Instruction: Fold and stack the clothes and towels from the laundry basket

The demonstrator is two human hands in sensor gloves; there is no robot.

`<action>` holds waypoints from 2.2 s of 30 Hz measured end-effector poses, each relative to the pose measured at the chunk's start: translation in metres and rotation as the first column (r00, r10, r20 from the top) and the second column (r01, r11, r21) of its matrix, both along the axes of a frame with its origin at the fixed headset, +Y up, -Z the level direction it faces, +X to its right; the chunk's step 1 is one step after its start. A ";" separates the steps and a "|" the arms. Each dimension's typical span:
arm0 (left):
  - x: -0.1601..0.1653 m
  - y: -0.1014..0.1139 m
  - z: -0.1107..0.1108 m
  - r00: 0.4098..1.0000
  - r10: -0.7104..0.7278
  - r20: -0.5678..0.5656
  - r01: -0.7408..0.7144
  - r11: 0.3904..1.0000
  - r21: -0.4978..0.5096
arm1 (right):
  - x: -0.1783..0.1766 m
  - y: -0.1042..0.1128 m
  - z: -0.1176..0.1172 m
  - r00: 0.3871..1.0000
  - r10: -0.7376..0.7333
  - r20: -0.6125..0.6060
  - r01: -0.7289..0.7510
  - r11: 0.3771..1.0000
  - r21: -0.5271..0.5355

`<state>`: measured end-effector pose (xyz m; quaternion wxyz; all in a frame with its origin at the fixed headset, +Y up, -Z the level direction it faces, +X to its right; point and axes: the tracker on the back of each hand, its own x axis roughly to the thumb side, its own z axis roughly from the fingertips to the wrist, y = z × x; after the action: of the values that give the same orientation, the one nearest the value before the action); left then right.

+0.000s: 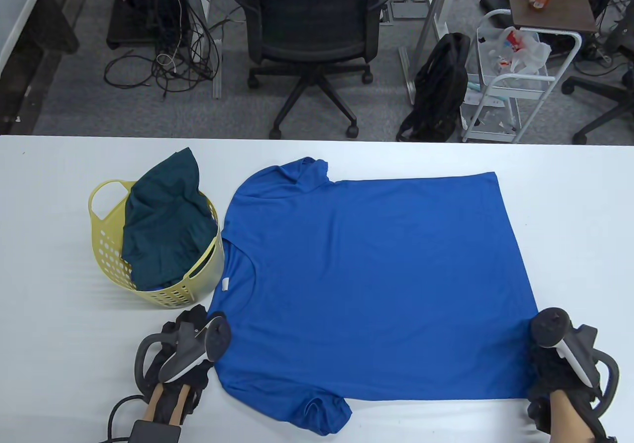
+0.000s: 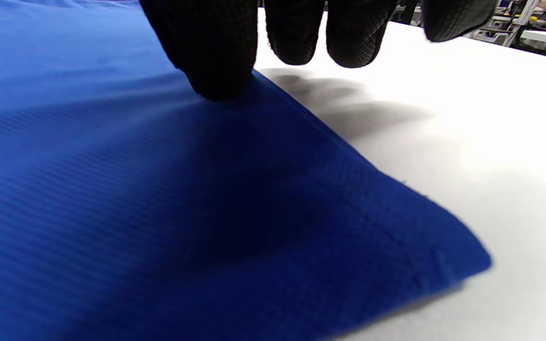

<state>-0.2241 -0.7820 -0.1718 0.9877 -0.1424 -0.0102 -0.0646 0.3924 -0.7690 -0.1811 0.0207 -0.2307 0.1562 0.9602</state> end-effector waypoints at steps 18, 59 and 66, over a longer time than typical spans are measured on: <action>0.003 -0.001 -0.012 0.999 -0.018 -0.041 0.017 1.000 -0.022 | 0.000 -0.001 -0.006 0.996 0.088 -0.006 -0.087 0.988 0.127; 0.097 0.057 0.007 0.958 0.062 0.281 -0.058 0.998 -0.023 | -0.048 0.033 0.001 0.950 0.099 -0.296 -0.049 0.984 0.173; 0.223 0.030 -0.007 0.864 0.250 0.437 -0.174 0.963 -0.208 | -0.054 0.026 0.002 0.939 0.117 -0.324 -0.065 0.984 0.168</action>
<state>-0.0010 -0.7516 -0.1788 0.9433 -0.2004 -0.2644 0.0138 0.3387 -0.7427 -0.1789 -0.0325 -0.0699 0.0714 0.9945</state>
